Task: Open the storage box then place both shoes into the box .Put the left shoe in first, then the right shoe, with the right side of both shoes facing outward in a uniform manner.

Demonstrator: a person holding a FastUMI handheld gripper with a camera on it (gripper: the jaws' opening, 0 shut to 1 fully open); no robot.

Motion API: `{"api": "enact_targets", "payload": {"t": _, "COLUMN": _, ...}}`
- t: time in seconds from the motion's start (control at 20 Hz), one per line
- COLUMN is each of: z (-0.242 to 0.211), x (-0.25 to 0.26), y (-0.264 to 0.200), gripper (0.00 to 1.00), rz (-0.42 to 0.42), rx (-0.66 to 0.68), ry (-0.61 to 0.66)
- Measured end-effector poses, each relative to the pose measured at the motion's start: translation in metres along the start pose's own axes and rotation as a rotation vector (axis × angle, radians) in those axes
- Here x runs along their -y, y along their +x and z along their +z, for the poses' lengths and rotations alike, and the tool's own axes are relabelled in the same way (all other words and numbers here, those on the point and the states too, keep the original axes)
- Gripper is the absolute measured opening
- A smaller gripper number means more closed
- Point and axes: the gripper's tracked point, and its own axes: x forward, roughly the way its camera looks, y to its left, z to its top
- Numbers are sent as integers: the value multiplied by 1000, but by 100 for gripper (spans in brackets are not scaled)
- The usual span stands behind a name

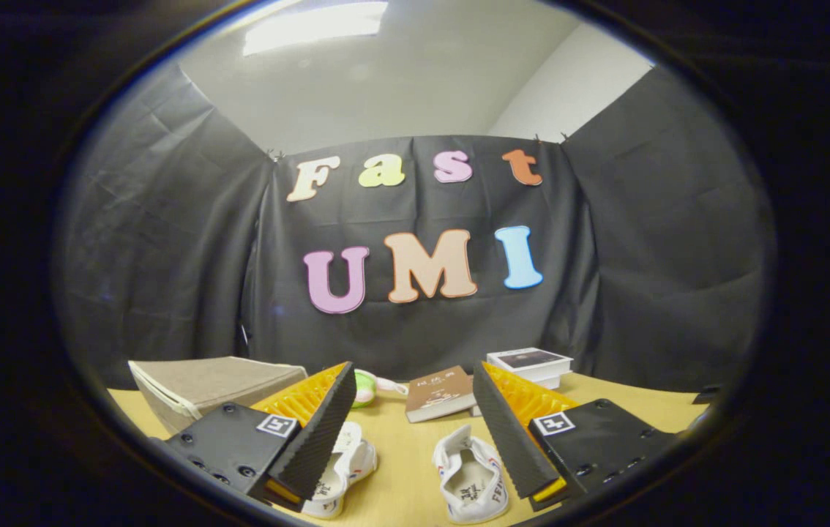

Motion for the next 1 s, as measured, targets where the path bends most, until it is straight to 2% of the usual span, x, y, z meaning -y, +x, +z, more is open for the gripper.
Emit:
{"api": "enact_targets", "payload": {"t": 0.35, "z": 30, "x": -1, "y": -3, "gripper": 99, "rz": 1, "rx": 92, "ry": 136}}
{"api": "enact_targets", "payload": {"t": 0.45, "z": 32, "x": -5, "y": -1, "gripper": 98, "rz": -12, "rx": 91, "ry": 209}}
{"api": "enact_targets", "payload": {"t": 0.7, "z": 43, "x": -27, "y": -12, "gripper": 97, "rz": -40, "rx": 107, "ry": 475}}
{"api": "enact_targets", "payload": {"t": 0.9, "z": 28, "x": -65, "y": -23, "gripper": 98, "rz": 10, "rx": 76, "ry": 801}}
{"api": "enact_targets", "payload": {"t": 1.0, "z": 16, "x": -79, "y": -29, "gripper": 98, "rz": 7, "rx": 37, "ry": 959}}
